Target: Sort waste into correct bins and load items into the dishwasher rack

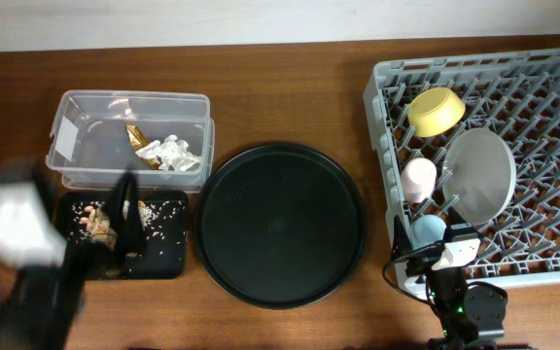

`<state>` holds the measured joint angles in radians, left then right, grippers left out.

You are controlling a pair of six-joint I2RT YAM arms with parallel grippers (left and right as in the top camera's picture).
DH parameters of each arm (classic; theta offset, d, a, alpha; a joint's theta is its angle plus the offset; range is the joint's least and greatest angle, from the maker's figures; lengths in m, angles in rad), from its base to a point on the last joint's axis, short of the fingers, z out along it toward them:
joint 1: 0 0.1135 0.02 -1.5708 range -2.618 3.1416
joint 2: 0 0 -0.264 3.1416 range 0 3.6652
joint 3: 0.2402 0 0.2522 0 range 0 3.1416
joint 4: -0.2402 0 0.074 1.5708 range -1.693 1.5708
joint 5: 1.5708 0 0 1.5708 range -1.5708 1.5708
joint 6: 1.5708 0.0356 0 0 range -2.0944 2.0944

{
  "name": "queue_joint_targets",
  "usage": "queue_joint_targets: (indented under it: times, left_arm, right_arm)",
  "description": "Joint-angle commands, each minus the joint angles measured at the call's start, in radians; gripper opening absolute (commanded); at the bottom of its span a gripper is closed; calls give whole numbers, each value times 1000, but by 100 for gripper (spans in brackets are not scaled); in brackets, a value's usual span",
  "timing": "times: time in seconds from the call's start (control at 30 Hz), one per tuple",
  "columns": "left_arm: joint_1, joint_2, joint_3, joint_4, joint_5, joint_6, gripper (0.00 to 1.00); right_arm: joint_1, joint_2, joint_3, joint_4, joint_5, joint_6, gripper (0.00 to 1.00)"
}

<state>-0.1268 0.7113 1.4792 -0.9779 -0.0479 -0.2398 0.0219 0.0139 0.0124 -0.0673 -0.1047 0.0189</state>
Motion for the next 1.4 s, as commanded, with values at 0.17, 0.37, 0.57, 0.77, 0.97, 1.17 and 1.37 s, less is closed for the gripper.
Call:
queue_joint_targets:
  times: [0.17,0.37,0.57,0.77,0.97,1.17,1.37]
  left_arm:
    - [-21,-448,-602,340,-89,-22,99]
    - [-21,-502,-983,831,-110,-22,99]
    - [-20,-502,-1236,1080,-118,-22,99]
    - [14,-502,-1355,1152,-126,-22,99]
    - [25,-502,-1403,1168,-133,-22,99]
    - [41,-502,-1451,1167,-128,-22,99]
    - [89,-504,-1453,1159,-124,-22,99]
  right_arm:
    - [3,-10,-7,-2,9,5,99]
    - [3,-10,-7,-2,9,5,99]
    - [3,-10,-7,-2,9,5,99]
    - [3,-10,-7,-2,9,5,99]
    - [3,-10,-7,-2,9,5,99]
    - [3,-10,-7,-2,8,5,99]
    - [3,-10,-7,-2,9,5,99]
